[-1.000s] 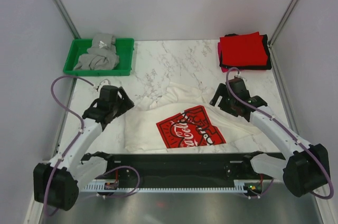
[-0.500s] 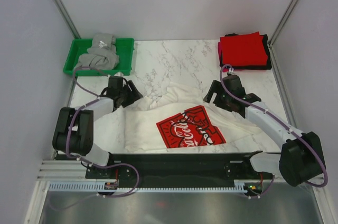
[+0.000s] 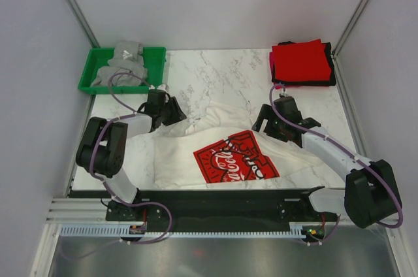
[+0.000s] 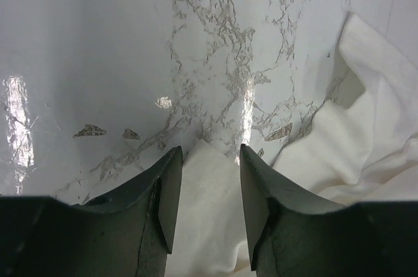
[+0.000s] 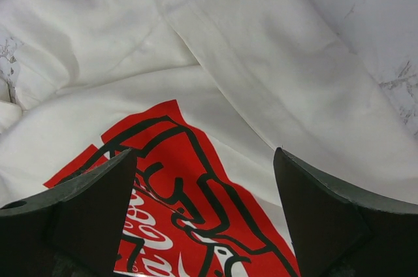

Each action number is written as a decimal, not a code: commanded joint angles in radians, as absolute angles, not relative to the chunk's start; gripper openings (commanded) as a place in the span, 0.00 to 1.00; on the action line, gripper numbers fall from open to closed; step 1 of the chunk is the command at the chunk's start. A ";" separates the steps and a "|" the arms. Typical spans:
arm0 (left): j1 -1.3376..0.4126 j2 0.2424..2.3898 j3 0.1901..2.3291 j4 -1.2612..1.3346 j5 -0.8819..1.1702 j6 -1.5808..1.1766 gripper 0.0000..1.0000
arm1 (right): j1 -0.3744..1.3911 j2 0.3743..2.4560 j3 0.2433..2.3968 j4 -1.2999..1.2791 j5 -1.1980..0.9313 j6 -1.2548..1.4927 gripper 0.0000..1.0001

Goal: Fold and stack the t-shirts

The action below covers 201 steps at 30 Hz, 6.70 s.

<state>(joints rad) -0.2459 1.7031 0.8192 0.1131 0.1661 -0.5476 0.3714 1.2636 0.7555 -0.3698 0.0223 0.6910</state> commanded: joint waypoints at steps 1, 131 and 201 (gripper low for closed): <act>-0.270 1.713 0.830 0.109 0.129 -0.488 0.47 | 0.374 1.278 0.755 -0.333 0.021 0.684 0.93; -0.439 0.810 2.107 -0.341 0.218 -0.382 0.02 | -0.025 0.538 1.879 -0.632 0.254 0.422 0.00; -0.218 1.801 1.109 -0.331 0.034 -0.534 0.92 | 0.333 1.917 1.205 -0.345 0.141 0.483 0.98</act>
<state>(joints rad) -0.2573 1.7332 1.0294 -0.3141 0.0788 -0.5640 0.3599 1.8233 1.1221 -0.3389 0.1638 0.4999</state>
